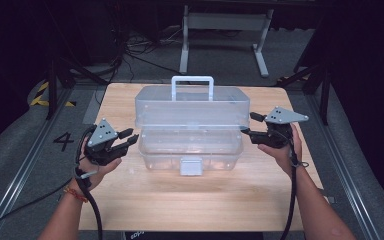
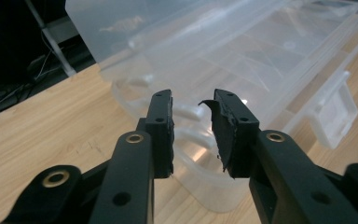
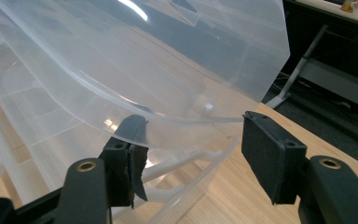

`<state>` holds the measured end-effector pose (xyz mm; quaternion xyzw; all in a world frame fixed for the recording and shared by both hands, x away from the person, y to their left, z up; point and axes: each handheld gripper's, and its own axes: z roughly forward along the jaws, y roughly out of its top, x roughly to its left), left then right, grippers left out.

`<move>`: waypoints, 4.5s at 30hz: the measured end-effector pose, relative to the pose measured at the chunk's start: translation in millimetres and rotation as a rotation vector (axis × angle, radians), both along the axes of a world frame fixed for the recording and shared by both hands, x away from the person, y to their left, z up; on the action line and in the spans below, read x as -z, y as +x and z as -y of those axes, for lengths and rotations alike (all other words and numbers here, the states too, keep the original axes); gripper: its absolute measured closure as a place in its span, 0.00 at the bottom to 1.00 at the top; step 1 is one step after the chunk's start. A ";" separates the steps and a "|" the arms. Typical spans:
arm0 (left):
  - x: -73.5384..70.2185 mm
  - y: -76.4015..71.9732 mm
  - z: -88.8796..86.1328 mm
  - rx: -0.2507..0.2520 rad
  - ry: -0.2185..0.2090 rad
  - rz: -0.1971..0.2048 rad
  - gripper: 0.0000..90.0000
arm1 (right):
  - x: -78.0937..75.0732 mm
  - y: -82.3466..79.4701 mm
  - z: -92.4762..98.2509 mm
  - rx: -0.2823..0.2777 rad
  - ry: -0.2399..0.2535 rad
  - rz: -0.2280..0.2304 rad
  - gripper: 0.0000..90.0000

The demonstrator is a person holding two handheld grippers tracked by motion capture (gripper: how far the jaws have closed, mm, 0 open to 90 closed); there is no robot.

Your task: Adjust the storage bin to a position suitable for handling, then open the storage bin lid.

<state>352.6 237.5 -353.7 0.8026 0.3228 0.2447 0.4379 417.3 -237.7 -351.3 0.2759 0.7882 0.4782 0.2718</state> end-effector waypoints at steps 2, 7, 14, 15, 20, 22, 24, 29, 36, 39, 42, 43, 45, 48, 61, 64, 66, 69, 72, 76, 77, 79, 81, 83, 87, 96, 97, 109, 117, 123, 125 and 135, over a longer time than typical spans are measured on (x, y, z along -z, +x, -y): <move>5.1 -1.1 -0.4 -0.002 0.018 -0.010 0.72 | -1.9 1.5 -1.7 0.011 0.000 0.009 0.46; 16.2 -3.8 0.5 0.001 0.040 -0.031 0.64 | -6.0 5.0 -3.5 0.024 0.015 0.021 0.48; 28.4 -14.4 -3.4 -0.016 0.065 -0.037 0.51 | -13.9 8.8 -10.4 0.021 0.056 0.058 0.52; 30.2 -15.1 -4.3 -0.021 0.074 -0.041 0.50 | -15.2 9.6 -10.7 0.023 0.058 0.058 0.52; 43.4 -19.0 -12.4 -0.048 0.093 -0.073 0.44 | -17.9 11.6 -11.3 0.035 0.066 0.071 0.54; 51.0 -20.9 -17.0 -0.052 0.106 -0.104 0.44 | -18.9 11.6 -12.0 0.047 0.067 0.079 0.55; 57.1 -22.3 -19.9 -0.056 0.126 -0.130 0.43 | -20.4 11.9 -12.9 0.060 0.061 0.100 0.56; 74.2 -24.7 -25.6 -0.056 0.161 -0.180 0.42 | -22.7 13.1 -14.8 0.084 0.055 0.124 0.60; 91.7 -22.4 -25.0 -0.045 0.192 -0.227 0.41 | -22.4 17.8 -15.1 0.124 0.082 0.130 0.70; 96.1 -22.1 -21.9 -0.037 0.208 -0.235 0.41 | -21.8 20.0 -15.3 0.139 0.096 0.132 0.72; 99.1 -21.6 -19.2 -0.026 0.216 -0.247 0.41 | -21.1 20.7 -16.7 0.159 0.103 0.143 0.75; 100.0 -21.4 -18.3 -0.021 0.211 -0.253 0.41 | -20.7 21.0 -17.3 0.167 0.096 0.153 0.76; 102.2 -21.1 -16.7 -0.017 0.203 -0.256 0.40 | -20.2 21.9 -17.9 0.179 0.101 0.162 0.77; 104.3 -20.5 -16.0 -0.008 0.205 -0.264 0.40 | -19.0 24.6 -17.6 0.191 0.144 0.144 0.78; 121.0 -17.6 -23.6 -0.007 0.158 -0.320 0.27 | -25.7 35.9 -21.2 0.229 0.139 0.159 0.81; 122.4 -16.4 -26.4 -0.018 0.151 -0.313 0.24 | -27.6 39.4 -21.4 0.230 0.140 0.158 0.82; 124.1 -16.6 -27.8 -0.023 0.137 -0.321 0.22 | -29.2 41.9 -21.9 0.232 0.143 0.152 0.82; 126.2 -17.9 -27.7 -0.022 0.124 -0.311 0.17 | -31.2 45.9 -21.8 0.231 0.143 0.152 0.82; 127.4 -18.2 -27.9 -0.017 0.116 -0.304 0.16 | -32.6 48.2 -21.8 0.231 0.142 0.147 0.82; 127.3 -18.2 -27.7 -0.019 0.118 -0.303 0.16 | -36.2 52.5 -23.0 0.237 0.139 0.137 0.82; 127.3 -18.3 -27.7 -0.019 0.119 -0.303 0.16 | -36.2 52.5 -23.0 0.237 0.139 0.137 0.82; 127.4 -18.3 -27.7 -0.020 0.118 -0.303 0.16 | -37.5 54.8 -23.2 0.239 0.140 0.132 0.82; 127.4 -18.2 -27.6 -0.020 0.118 -0.302 0.16 | -38.6 57.2 -23.2 0.242 0.140 0.129 0.82; 127.2 -17.7 -28.0 -0.017 0.126 -0.297 0.16 | -39.9 59.7 -23.7 0.243 0.140 0.125 0.82; 127.1 -17.8 -28.0 -0.017 0.127 -0.297 0.16 | -42.2 64.8 -24.1 0.245 0.142 0.118 0.83; 127.3 -17.5 -26.6 -0.023 0.121 -0.305 0.15 | -45.9 76.5 -22.5 0.244 0.172 0.085 0.84; 127.5 -17.6 -26.2 -0.025 0.116 -0.307 0.15 | -45.9 77.2 -22.9 0.245 0.172 0.087 0.84; 127.5 -17.7 -26.1 -0.027 0.115 -0.307 0.15 | -46.9 83.1 -23.4 0.258 0.195 0.071 0.85; 127.5 -17.8 -26.1 -0.028 0.116 -0.306 0.15 | -48.2 86.3 -24.7 0.269 0.197 0.066 0.85; 127.5 -17.7 -26.1 -0.027 0.116 -0.307 0.15 | -48.3 90.6 -25.9 0.279 0.204 0.065 0.86; 127.5 -17.7 -26.1 -0.027 0.116 -0.306 0.15 | -48.2 91.1 -25.9 0.279 0.204 0.065 0.86; 127.6 -17.1 -26.5 -0.021 0.114 -0.308 0.15 | -49.9 101.4 -26.1 0.282 0.210 0.045 0.86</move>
